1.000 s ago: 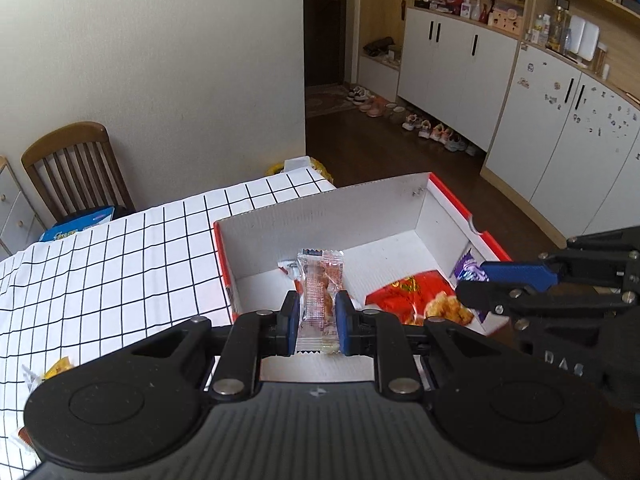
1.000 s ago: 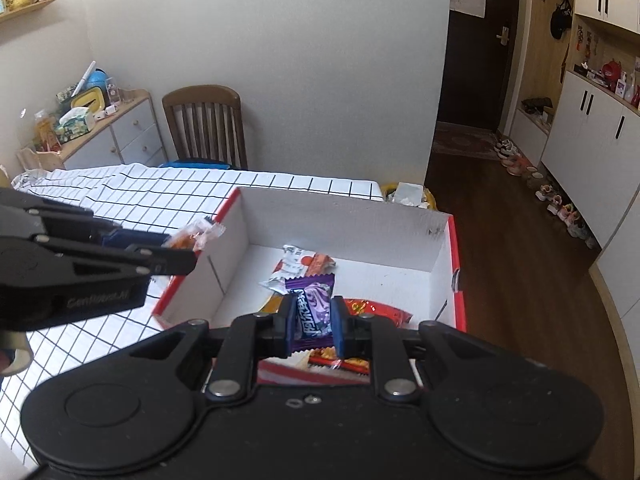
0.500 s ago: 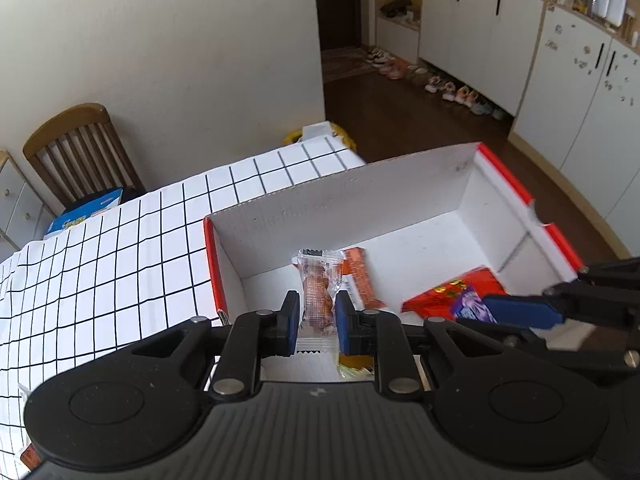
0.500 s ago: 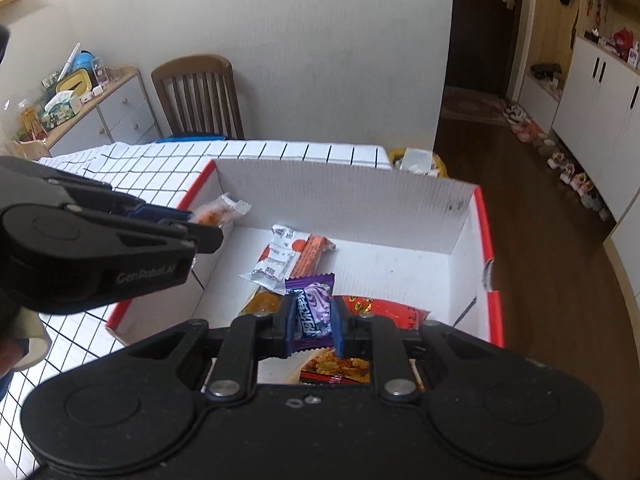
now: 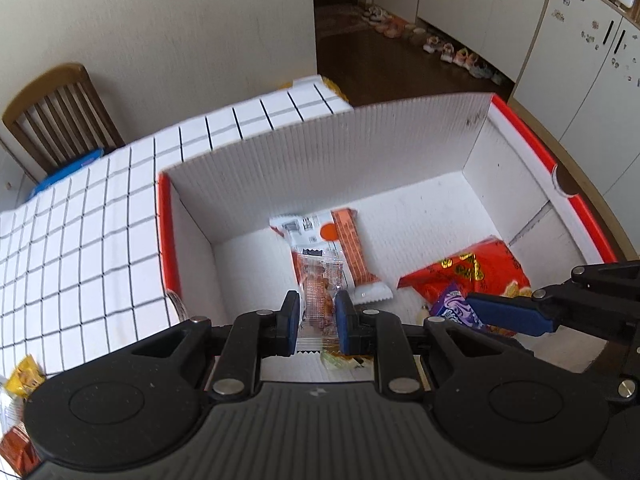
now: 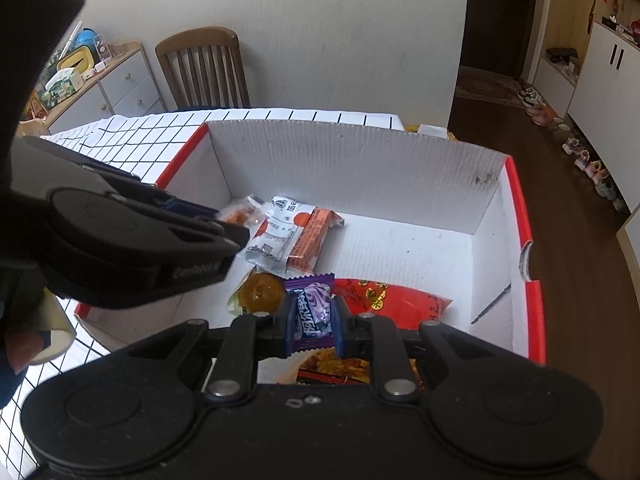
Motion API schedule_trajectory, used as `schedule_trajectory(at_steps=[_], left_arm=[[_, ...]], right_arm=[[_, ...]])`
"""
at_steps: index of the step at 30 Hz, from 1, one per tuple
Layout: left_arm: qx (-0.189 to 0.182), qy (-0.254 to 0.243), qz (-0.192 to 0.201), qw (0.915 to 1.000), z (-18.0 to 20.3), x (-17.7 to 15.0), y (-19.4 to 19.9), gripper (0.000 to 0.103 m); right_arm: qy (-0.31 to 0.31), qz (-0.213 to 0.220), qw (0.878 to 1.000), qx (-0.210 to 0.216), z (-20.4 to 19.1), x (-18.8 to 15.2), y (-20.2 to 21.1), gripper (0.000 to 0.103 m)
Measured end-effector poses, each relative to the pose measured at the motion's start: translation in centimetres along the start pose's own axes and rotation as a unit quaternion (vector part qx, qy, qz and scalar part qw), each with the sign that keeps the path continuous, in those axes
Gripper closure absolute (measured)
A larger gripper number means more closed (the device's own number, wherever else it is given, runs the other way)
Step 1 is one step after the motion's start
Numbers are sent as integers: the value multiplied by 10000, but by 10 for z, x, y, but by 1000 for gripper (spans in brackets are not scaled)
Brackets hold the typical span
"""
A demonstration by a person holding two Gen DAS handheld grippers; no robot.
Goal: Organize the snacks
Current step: 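Lower both candies into the box and open both grippers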
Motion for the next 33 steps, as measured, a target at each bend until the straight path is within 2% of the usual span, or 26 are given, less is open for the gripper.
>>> schedule_trajectory(at_steps=[7,10,21,33], left_arm=[[33,-87,-155,9998,5,-5,-11,84],[101,-69,-180,9998,5,-7,-13,84],[-106,208,-194,9995,-2,-15,0,84],[-393,366,262,9982,-7,-32,47,84]], right_arm=[[33,-132,9999,48,-1,0,-9,87],[23,-150,9999,65,-1,-1,-11,83],[-51,-51,9999,74,0,-4,3,77],[-86,239,9997,22,-1,-13,39,68]])
Point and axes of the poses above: each gripper's, at about its wrist camera, not at the fingertips, and y roughly against the way its jaws point, z to its right, x to its top, the point moved 6 cm from there along -y, roughly the way its jaws point, and after that the axes turned 10 degrees about -z, right-handed, at the moved point
